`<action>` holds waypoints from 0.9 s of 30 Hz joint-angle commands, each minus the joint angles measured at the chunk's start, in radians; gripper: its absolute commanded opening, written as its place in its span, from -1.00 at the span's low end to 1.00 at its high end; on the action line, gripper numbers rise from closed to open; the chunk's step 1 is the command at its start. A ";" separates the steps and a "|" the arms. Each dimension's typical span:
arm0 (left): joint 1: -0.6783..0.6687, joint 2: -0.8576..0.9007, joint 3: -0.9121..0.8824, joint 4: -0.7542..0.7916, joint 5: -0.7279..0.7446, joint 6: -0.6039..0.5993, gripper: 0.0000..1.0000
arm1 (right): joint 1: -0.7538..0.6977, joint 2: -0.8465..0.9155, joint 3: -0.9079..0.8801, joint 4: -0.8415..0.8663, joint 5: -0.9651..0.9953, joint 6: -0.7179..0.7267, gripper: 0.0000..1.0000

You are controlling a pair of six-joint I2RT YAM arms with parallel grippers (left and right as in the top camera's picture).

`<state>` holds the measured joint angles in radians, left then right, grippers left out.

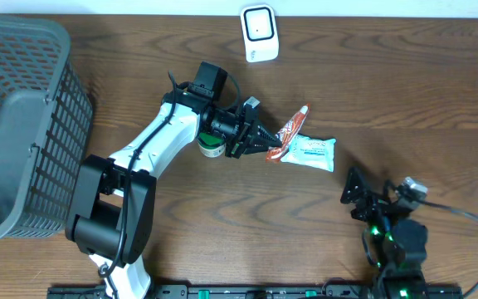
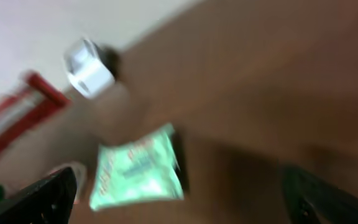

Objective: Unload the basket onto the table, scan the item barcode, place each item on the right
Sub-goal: 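Reach the right gripper toward the snack bar held by the left gripper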

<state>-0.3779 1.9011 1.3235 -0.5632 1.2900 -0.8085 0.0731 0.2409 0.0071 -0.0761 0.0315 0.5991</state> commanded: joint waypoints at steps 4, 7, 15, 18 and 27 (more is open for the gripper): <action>-0.001 0.008 0.000 0.002 0.042 -0.130 -0.85 | -0.008 0.351 0.117 -0.105 -0.076 0.213 0.99; 0.000 0.008 0.000 0.003 0.055 -0.156 -0.85 | -0.008 0.497 0.232 -0.118 -0.137 0.211 0.99; -0.003 0.008 0.000 -0.004 0.054 -0.252 -0.86 | -0.008 0.658 0.397 -0.072 -0.319 0.193 0.99; -0.009 0.008 0.000 -0.004 0.051 -0.263 -0.86 | -0.008 0.681 0.397 -0.047 -0.324 0.193 0.89; -0.016 0.007 0.000 0.023 0.052 -0.216 -0.86 | -0.008 0.681 0.397 -0.032 -0.377 0.198 0.93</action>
<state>-0.3923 1.9011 1.3235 -0.5598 1.3216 -1.0618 0.0731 0.9230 0.4011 -0.1215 -0.3195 0.7879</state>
